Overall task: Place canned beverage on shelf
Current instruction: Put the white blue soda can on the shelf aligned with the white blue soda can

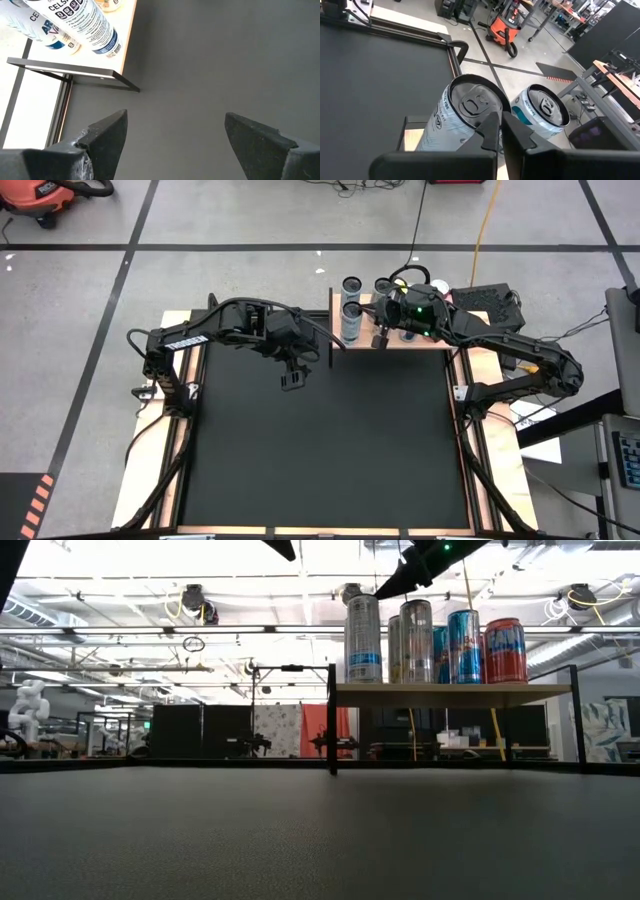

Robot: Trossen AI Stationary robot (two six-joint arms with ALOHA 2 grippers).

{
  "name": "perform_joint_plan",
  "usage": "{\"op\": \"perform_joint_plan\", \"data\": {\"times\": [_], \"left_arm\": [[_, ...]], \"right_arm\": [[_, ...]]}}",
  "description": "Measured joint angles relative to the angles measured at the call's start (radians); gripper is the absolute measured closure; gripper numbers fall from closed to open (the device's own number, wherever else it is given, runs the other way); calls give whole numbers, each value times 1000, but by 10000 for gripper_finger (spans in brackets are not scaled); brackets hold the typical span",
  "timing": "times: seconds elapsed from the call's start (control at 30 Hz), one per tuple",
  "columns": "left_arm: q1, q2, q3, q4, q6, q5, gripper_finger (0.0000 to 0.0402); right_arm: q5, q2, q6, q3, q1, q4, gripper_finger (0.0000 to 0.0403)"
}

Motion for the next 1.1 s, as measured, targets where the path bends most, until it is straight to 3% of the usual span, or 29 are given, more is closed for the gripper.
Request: {"op": "perform_joint_plan", "data": {"times": [1.1], "left_arm": [[0,0,0,0,1,0,68]], "right_arm": [[0,-25,78,-1,71,1,403]]}}
